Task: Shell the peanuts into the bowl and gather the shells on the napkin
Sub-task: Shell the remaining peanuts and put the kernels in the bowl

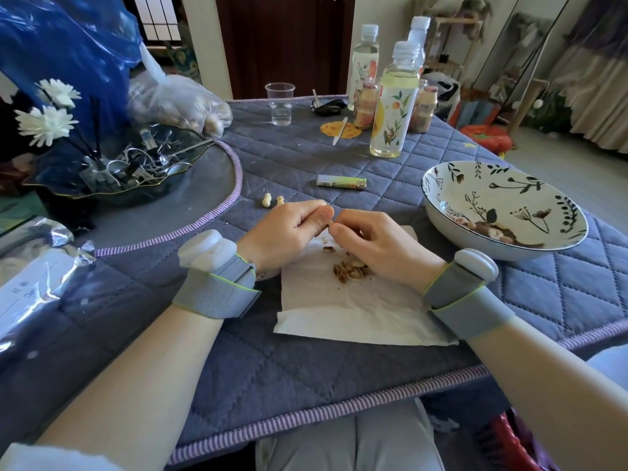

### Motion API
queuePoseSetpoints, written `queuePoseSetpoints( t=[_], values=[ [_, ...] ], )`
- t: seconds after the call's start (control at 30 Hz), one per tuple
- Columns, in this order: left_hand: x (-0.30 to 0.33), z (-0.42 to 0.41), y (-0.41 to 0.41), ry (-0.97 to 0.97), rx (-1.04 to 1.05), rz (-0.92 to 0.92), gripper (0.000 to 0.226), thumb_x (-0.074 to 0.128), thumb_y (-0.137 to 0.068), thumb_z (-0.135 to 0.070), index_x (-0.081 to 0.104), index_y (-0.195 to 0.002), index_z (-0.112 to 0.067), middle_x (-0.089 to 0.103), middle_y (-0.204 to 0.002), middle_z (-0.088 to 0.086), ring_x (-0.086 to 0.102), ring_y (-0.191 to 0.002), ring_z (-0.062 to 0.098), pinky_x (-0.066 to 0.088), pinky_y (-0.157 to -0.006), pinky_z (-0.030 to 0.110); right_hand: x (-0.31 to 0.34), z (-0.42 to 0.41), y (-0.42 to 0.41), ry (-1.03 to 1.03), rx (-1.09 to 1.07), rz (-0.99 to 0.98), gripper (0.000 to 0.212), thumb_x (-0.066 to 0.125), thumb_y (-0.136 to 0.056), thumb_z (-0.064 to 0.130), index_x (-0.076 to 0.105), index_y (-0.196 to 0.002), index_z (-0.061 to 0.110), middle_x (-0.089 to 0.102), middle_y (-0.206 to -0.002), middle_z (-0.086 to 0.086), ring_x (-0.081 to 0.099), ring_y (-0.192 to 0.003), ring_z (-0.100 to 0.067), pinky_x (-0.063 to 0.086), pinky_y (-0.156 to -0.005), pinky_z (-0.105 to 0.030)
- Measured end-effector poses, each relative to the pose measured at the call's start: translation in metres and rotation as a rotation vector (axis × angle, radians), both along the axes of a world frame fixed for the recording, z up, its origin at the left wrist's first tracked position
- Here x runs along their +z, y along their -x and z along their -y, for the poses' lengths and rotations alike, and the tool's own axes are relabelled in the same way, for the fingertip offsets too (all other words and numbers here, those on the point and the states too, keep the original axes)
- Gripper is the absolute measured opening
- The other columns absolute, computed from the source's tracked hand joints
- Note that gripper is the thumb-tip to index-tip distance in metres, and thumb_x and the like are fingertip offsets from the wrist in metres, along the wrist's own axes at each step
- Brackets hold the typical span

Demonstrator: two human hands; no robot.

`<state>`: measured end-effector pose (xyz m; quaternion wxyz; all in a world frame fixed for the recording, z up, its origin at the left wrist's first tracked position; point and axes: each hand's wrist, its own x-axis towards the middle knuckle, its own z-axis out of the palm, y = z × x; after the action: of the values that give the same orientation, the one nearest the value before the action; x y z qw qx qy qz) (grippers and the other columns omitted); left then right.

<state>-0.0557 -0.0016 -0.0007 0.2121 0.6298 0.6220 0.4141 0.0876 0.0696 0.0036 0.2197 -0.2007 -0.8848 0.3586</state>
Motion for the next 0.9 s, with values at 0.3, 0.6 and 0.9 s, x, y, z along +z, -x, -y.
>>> queuePoseSetpoints(
  t=[0.3, 0.6, 0.9],
  values=[
    [0.000, -0.002, 0.002, 0.018, 0.015, -0.051, 0.037, 0.035, -0.097, -0.024, 0.039, -0.060, -0.019, 0.034, -0.055, -0.006, 0.039, -0.046, 0.000, 0.033, -0.051, 0.015, -0.009, -0.006, 0.000, -0.296, -0.014, 0.119, 0.032, 0.042, -0.093, 0.030, 0.048, -0.072, 0.007, 0.038, -0.062, 0.007, 0.038, -0.067, -0.013, 0.030, -0.072, -0.030],
    [-0.003, -0.004, -0.001, 0.006, 0.056, -0.269, 0.037, 0.029, -0.088, -0.043, 0.035, -0.056, -0.026, 0.039, -0.051, -0.006, 0.040, -0.053, 0.012, 0.036, -0.063, 0.038, -0.007, -0.012, -0.008, -0.527, -0.008, 0.210, 0.020, 0.033, -0.090, 0.040, 0.042, -0.076, 0.028, 0.034, -0.061, 0.017, 0.038, -0.075, -0.012, 0.028, -0.074, -0.035],
    [-0.005, -0.003, -0.016, -0.003, 0.008, -0.541, 0.053, 0.022, -0.085, -0.047, 0.064, -0.097, -0.017, 0.039, -0.051, -0.012, 0.052, -0.066, 0.029, 0.030, -0.061, 0.031, -0.014, -0.013, -0.033, -0.604, 0.031, 0.257, 0.038, 0.022, -0.088, 0.048, 0.051, -0.081, 0.023, 0.056, -0.081, 0.011, 0.023, -0.072, 0.000, 0.018, -0.067, -0.029]
  ],
)
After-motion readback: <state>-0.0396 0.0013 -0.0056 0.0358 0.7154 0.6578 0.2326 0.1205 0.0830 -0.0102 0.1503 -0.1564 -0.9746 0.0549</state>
